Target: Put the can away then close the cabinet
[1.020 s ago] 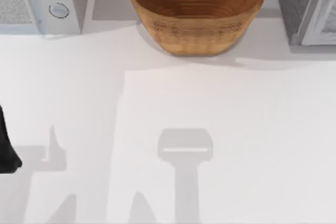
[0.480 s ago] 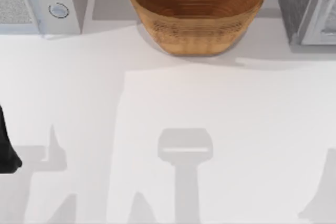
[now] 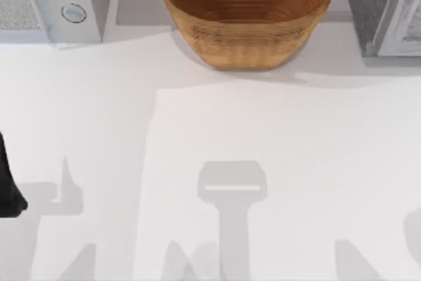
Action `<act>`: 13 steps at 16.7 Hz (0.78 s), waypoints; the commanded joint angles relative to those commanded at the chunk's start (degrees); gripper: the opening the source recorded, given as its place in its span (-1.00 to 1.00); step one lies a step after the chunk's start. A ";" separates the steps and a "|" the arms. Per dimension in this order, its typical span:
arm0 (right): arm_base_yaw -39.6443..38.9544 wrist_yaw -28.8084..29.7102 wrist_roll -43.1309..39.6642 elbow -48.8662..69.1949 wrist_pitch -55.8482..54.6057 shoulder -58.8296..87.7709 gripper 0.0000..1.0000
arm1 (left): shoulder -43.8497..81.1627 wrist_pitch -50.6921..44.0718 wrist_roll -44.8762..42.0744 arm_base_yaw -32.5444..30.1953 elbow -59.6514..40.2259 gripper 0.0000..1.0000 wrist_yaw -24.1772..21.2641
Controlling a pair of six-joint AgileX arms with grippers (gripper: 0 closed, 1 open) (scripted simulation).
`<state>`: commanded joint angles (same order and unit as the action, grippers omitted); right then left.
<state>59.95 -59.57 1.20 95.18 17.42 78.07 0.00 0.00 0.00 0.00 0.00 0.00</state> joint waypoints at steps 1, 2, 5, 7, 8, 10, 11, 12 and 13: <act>-0.12 0.13 0.01 1.97 2.14 -0.55 1.00 | 0.00 0.00 0.00 0.00 0.00 1.00 0.00; -0.23 0.24 0.01 3.41 3.67 -0.98 1.00 | 0.00 0.00 0.00 0.00 0.00 1.00 0.00; -0.32 0.34 0.01 4.61 4.93 -1.34 1.00 | 0.00 0.00 0.00 0.00 0.00 1.00 0.00; -0.32 0.34 0.01 4.61 4.93 -1.34 1.00 | 0.00 0.00 0.00 0.00 0.00 1.00 0.00; -0.09 0.27 0.02 4.67 4.76 -1.23 1.00 | 0.00 0.00 0.00 0.00 0.00 1.00 0.00; -0.46 0.62 0.03 4.93 4.87 -1.02 1.00 | 0.00 0.00 0.00 0.00 0.00 1.00 0.00; -1.20 1.35 0.04 5.36 5.06 -0.69 1.00 | 0.00 0.00 0.00 0.00 0.00 1.00 0.00; -2.31 2.46 0.03 5.89 5.29 -0.31 1.00 | 0.00 0.00 0.00 0.00 0.00 1.00 0.00; -3.97 4.13 -0.02 6.34 5.40 -0.01 1.00 | 0.00 0.00 0.00 0.00 0.00 1.00 0.00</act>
<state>55.98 -55.45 1.19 101.52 22.83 78.06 0.00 0.00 0.00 0.00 0.00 0.00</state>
